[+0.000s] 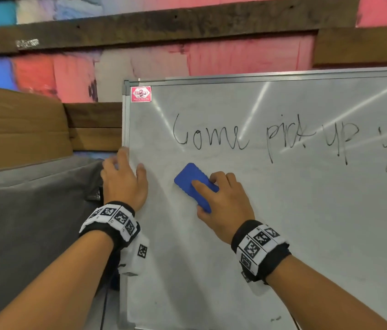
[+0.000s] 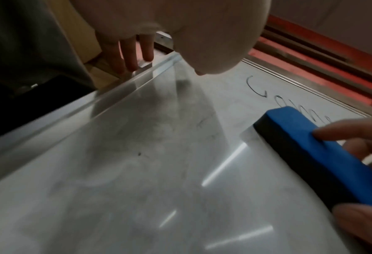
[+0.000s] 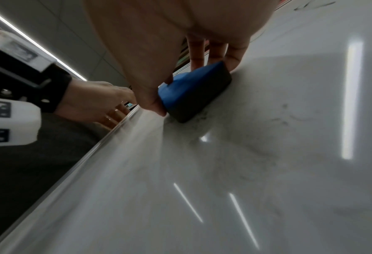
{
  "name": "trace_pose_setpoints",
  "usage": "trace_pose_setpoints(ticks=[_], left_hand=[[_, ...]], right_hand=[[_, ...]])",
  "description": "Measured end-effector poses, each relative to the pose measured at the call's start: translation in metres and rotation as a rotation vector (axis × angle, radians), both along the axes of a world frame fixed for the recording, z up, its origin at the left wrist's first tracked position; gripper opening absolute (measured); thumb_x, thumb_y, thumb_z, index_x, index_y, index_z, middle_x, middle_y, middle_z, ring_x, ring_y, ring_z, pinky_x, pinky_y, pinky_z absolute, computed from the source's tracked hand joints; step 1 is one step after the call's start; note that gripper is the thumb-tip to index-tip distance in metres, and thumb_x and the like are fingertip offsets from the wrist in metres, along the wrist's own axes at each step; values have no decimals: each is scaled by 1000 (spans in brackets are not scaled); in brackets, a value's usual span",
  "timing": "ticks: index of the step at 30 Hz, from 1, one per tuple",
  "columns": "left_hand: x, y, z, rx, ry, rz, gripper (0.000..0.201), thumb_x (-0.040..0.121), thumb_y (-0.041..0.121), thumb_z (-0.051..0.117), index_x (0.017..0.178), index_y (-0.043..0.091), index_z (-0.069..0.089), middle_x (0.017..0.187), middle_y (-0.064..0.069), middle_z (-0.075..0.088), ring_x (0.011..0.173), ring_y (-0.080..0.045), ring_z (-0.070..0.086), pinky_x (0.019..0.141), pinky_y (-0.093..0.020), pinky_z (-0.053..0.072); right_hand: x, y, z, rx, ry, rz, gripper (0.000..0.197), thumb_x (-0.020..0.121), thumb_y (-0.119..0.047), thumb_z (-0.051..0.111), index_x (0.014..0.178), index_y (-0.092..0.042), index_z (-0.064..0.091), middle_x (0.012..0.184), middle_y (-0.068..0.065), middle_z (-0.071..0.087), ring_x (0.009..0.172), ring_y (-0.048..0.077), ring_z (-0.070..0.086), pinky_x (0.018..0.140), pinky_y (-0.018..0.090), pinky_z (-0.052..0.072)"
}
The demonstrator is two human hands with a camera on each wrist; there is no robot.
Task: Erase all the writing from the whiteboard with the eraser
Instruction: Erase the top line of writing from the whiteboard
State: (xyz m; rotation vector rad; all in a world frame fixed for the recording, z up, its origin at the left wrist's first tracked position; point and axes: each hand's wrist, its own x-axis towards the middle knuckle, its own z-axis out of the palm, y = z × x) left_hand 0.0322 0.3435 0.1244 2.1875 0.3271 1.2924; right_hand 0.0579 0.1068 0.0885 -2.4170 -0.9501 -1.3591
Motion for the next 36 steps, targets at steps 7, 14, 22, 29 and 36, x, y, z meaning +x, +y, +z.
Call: trace_pose_setpoints(ticks=[7, 14, 22, 29, 36], left_hand=[[12, -11, 16, -480, -55, -152, 44, 107, 41, 32, 139, 13, 45, 141, -19, 51, 130, -39, 46, 95, -35, 35], [19, 0, 22, -513, -26, -101, 54, 108, 42, 24, 130, 1, 53, 137, -23, 53, 127, -41, 47, 104, -43, 35], [24, 4, 20, -470, 81, -116, 69, 101, 61, 26, 128, 2, 48, 127, -21, 56, 119, -41, 53, 89, -40, 39], [26, 17, 15, -456, 93, -208, 87, 73, 86, 53, 123, 15, 48, 119, -6, 62, 111, -32, 59, 97, -43, 49], [24, 15, 11, -440, 70, -209, 79, 66, 79, 70, 114, 20, 48, 109, 0, 63, 100, -25, 62, 87, -37, 52]], right_hand=[[3, 6, 9, -14, -26, 12, 47, 76, -33, 70, 121, -26, 57, 102, 6, 49, 87, 25, 45, 66, 36, 47], [5, 17, 24, -9, -46, 34, 48, 77, -32, 70, 123, -24, 59, 101, 7, 50, 86, 27, 46, 65, 37, 47], [0, 38, 41, 3, 1, 10, 50, 76, -38, 72, 123, -24, 59, 99, 6, 48, 85, 24, 45, 59, 32, 47], [-6, 41, 45, 53, 15, -60, 47, 77, -46, 68, 119, -29, 58, 98, 2, 45, 83, 20, 42, 51, 25, 39], [-10, 53, 72, 53, 94, -141, 52, 87, -54, 56, 133, -31, 45, 110, 2, 39, 95, 23, 41, 60, 30, 46]])
